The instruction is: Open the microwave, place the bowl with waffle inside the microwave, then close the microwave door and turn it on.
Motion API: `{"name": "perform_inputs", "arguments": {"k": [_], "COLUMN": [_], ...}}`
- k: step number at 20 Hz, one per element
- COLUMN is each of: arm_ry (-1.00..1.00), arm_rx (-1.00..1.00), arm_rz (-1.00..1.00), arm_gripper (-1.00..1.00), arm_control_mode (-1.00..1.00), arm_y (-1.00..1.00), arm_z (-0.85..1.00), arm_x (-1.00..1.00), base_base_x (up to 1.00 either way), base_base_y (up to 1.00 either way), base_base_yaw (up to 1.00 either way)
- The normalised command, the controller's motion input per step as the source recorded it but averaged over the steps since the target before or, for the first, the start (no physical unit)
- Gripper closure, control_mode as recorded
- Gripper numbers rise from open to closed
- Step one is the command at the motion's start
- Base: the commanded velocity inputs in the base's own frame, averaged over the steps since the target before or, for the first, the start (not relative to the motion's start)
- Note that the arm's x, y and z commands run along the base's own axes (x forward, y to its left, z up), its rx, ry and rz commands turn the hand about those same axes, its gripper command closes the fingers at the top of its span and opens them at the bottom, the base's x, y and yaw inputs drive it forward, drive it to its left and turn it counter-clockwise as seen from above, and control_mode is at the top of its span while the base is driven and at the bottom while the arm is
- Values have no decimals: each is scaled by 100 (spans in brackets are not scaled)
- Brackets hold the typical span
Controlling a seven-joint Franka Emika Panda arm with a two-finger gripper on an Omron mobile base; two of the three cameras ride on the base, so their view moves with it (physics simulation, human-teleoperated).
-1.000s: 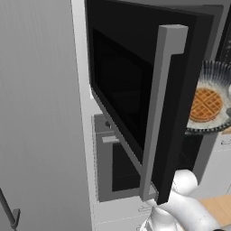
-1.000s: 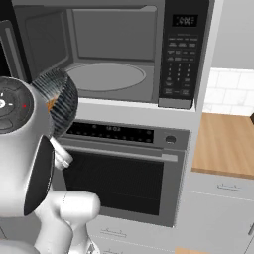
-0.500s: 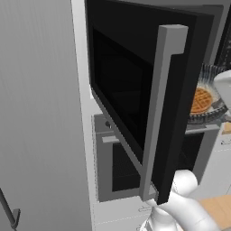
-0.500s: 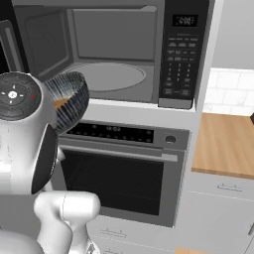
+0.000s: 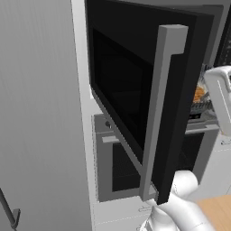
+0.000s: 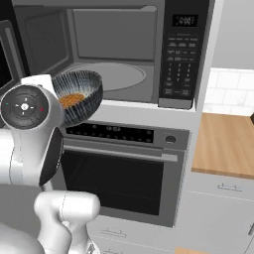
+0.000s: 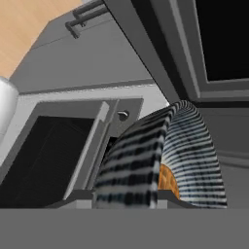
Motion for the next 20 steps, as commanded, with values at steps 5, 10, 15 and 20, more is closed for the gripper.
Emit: {"name": "perform_inputs", "arguments": {"k": [5, 10, 15, 20], "arm_ry": [0, 1, 9, 9], "arm_rx": [17, 10, 1, 0], "arm_rz": [-8, -1, 0, 0], "arm_gripper": [100, 100, 100, 100], "arm_control_mode": [-100, -100, -100, -100], "arm_y": [4, 11, 13, 7], "arm_z": [9, 22, 23, 2], "arm_x": [30, 37, 43, 61], "base_base_x": [0, 0, 0, 0], "base_base_y": [0, 0, 0, 0], "base_base_yaw": [0, 0, 0, 0]}}
